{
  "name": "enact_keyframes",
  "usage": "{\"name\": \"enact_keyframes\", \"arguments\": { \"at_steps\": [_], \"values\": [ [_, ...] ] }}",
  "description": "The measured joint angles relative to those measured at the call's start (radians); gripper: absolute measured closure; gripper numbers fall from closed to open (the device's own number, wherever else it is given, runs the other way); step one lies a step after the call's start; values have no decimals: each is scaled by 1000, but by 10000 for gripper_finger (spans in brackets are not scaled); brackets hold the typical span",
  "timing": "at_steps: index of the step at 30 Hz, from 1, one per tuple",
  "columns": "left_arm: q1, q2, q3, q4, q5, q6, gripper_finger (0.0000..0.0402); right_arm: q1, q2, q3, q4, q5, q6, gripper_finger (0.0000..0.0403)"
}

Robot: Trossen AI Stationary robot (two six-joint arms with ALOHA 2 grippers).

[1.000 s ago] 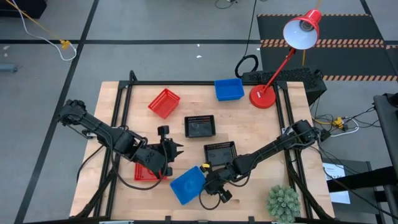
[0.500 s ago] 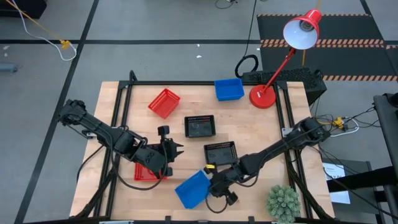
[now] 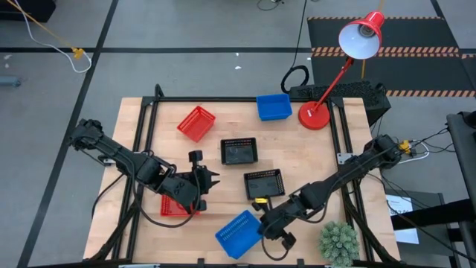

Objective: Stack baskets by color
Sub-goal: Stack the bottom blue basket on the stacked blue baskets

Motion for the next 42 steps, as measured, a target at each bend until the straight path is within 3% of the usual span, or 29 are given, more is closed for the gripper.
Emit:
{"name": "enact_keyframes", "arguments": {
  "at_steps": [13,29,35,42],
  "values": [
    [0,0,0,0,0,-9,309,26,-95,0,-173,130,68,397],
    [0,0,0,1,0,1,309,30,-278,-119,-175,355,82,397],
    [0,0,0,2,0,1,309,-8,-381,-155,-216,513,-29,397],
    [14,0,0,2,0,9,309,-166,-530,-213,-234,546,-240,397]
  ]
}}
